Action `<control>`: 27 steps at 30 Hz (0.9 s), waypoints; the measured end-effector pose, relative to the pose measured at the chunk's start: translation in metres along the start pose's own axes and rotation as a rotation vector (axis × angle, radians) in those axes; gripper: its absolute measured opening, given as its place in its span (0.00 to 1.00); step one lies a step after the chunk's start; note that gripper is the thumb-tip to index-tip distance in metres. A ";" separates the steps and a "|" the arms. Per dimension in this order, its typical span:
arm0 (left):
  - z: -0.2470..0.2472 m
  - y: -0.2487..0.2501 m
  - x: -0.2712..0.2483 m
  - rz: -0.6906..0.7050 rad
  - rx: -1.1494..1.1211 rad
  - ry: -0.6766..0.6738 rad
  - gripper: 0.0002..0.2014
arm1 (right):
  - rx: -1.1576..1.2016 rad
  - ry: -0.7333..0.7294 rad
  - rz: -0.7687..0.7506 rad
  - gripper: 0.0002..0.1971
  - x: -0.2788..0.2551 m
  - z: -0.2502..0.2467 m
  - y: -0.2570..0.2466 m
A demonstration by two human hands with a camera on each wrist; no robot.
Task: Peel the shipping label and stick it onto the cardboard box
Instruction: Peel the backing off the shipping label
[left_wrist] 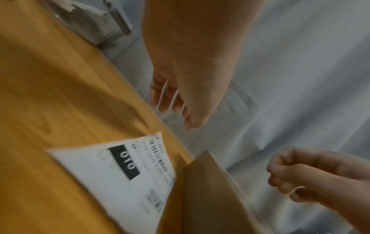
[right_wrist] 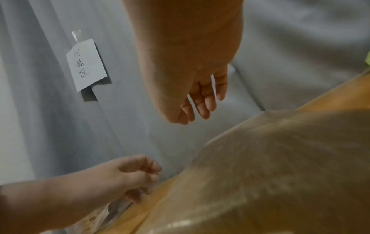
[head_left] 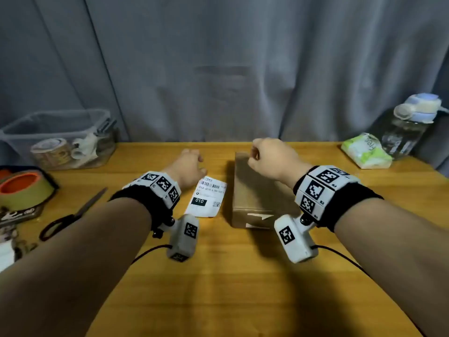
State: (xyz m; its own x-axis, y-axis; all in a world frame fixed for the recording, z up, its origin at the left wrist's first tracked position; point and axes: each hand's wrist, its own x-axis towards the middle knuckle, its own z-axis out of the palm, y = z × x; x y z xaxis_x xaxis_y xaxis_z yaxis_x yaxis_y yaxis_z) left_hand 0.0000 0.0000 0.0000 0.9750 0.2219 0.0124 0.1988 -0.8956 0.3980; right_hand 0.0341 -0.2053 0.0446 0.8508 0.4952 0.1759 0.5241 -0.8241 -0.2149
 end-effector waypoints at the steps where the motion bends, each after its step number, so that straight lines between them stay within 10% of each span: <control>1: 0.006 -0.002 -0.001 -0.061 -0.048 -0.051 0.26 | 0.009 -0.020 0.005 0.06 0.000 0.004 0.000; 7: 0.028 -0.014 0.010 -0.223 -0.225 -0.200 0.43 | -0.014 -0.143 0.081 0.18 0.001 0.021 0.003; 12: 0.037 -0.012 0.003 -0.202 -0.330 -0.164 0.18 | 0.006 -0.281 0.233 0.37 -0.007 0.033 0.011; 14: 0.038 -0.010 -0.003 -0.201 -0.391 -0.101 0.02 | 0.029 -0.331 0.266 0.41 -0.012 0.038 0.015; 22: 0.002 0.022 -0.032 -0.083 -0.953 0.482 0.14 | 0.014 -0.412 0.178 0.46 -0.033 0.026 0.017; 27: -0.019 0.041 -0.048 -0.050 -1.146 0.467 0.09 | -0.102 -0.371 0.072 0.42 -0.059 0.015 0.008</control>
State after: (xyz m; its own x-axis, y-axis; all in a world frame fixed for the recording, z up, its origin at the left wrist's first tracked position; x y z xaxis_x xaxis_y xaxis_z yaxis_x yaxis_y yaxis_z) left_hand -0.0409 -0.0399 0.0328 0.7930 0.5731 0.2064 -0.1963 -0.0803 0.9773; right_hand -0.0111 -0.2365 0.0184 0.8512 0.4854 -0.1995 0.4719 -0.8743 -0.1138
